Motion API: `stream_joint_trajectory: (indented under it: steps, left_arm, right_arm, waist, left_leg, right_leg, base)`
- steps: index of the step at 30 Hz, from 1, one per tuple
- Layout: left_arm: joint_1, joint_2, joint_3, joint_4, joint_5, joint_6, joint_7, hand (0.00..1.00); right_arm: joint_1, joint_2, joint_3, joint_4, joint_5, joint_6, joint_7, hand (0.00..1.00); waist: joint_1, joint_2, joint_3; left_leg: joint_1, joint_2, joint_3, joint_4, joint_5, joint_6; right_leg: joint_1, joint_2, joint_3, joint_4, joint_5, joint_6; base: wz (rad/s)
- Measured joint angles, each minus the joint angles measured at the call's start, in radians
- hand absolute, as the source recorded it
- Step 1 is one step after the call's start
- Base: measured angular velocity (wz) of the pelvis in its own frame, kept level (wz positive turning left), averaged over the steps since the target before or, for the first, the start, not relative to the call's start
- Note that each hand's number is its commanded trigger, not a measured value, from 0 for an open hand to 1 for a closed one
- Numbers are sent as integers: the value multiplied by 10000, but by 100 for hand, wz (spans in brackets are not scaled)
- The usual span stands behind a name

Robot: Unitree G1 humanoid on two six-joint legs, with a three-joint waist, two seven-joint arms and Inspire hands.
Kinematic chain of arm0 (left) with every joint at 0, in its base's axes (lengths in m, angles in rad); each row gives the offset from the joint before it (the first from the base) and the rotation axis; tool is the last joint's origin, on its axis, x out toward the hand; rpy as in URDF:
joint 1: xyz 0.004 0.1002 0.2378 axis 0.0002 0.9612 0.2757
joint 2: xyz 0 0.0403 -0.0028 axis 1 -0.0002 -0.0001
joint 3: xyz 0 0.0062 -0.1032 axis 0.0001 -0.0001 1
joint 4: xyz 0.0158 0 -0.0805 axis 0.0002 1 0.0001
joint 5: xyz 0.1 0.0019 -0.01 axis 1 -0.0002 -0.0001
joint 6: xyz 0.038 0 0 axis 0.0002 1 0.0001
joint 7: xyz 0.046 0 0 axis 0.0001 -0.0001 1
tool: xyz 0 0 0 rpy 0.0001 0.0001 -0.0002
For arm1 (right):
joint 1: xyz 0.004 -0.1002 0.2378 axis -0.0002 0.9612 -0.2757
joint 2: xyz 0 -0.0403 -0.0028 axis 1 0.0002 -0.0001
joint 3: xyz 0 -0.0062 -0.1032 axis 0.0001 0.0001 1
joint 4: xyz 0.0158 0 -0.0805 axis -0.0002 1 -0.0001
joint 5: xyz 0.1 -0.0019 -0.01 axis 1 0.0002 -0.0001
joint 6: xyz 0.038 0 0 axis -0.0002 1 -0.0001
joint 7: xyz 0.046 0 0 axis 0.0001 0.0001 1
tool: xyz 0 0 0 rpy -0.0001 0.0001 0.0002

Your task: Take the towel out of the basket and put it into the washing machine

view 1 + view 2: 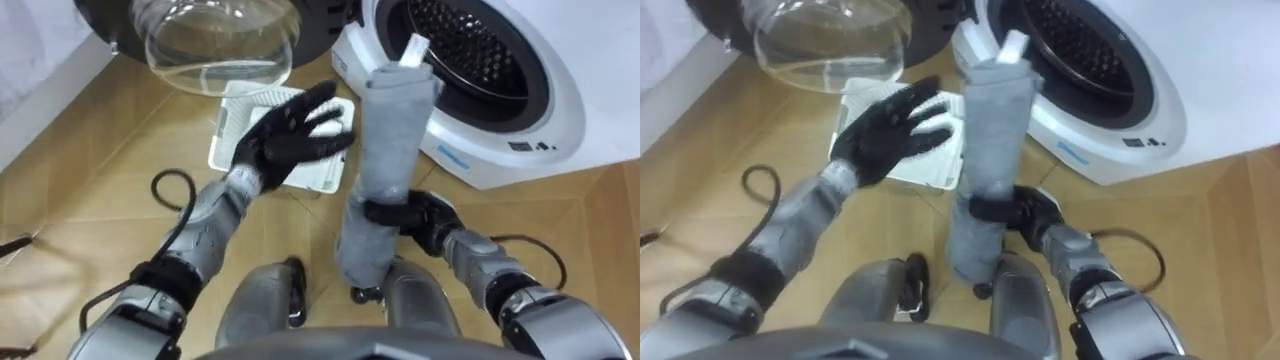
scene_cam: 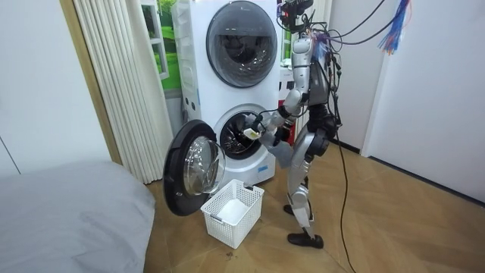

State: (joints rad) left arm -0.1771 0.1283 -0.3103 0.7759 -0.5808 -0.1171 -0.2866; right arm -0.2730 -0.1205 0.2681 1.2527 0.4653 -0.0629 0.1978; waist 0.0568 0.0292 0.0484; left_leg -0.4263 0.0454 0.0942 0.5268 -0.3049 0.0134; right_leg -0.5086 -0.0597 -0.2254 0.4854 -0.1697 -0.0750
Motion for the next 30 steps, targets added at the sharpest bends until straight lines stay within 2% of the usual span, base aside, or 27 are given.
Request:
stream_joint_trajectory:
  steps: [2,4,7,12,14,17,20,24,28,30]
  left_arm:
    - [313,90,6,329,1001,80,465,0]
    - [419,81,157,733,2047,278,856,0]
    - [591,89,363,862,2745,426,1148,0]
    - [547,-22,362,1078,2818,472,1500,0]
    - [575,-90,328,1175,2910,575,1600,0]
    - [651,-53,147,1173,2867,690,1702,0]
    - [703,-56,97,1109,2915,739,1745,0]
    - [842,2,117,950,3197,748,1743,0]
    - [1110,106,116,357,3178,804,1796,0]
    - [1359,199,88,-180,3137,862,1859,0]
  right_arm:
    - [-21,-168,-227,152,578,144,-14,100]
    - [-176,-366,-565,397,1238,406,-37,100]
    - [-505,-421,-776,701,1656,496,-64,100]
    - [-952,-485,-944,977,1625,663,-73,100]
    - [-1106,-595,-947,1117,1656,806,-110,100]
    - [-1167,-857,-942,1119,1995,1058,-150,100]
    - [-1423,-1124,-991,1122,2601,1082,-225,100]
    - [-1875,-1481,-1461,1522,3238,1108,-133,100]
    - [-2034,-1897,-1740,1514,4563,1253,-108,100]
    - [-2140,-2077,-1742,1512,5187,1299,-65,100]
  waist:
    - [61,11,-4]
    - [282,9,-2]
    - [408,11,-1]
    - [524,-20,17]
    - [561,-23,19]
    - [620,-64,46]
    - [612,-55,57]
    - [823,-71,75]
    - [946,-108,105]
    - [978,-113,109]
  left_leg:
    - [-34,-119,-16,-156,153,52]
    - [-261,-220,-99,-165,261,87]
    - [-486,-234,-162,-87,310,107]
    - [-821,-309,-208,-99,405,147]
    - [-929,-432,-271,-140,518,175]
    - [-1127,-601,-387,-102,583,217]
    - [-1557,-795,-548,14,670,282]
    - [-2003,-968,-701,186,742,338]
    - [-2337,-1204,-719,292,756,367]
    - [-2540,-1262,-720,449,753,374]
  right_leg:
    - [-57,-155,-86,29,-11,15]
    - [-251,-299,-223,107,-12,22]
    - [-417,-373,-304,184,1,30]
    - [-746,-538,-382,371,-7,28]
    - [-898,-671,-409,447,-19,45]
    - [-1112,-931,-560,732,-155,69]
    - [-1521,-1186,-675,1013,-228,102]
    - [-1916,-1415,-792,1271,-275,136]
    - [-2327,-1749,-805,1782,-473,166]
    - [-2549,-1820,-785,1935,-512,163]
  base:
    - [21]
    - [24]
    - [12]
    - [11]
    - [17]
    - [26]
    - [25]
    - [19]
    - [16]
    - [9]
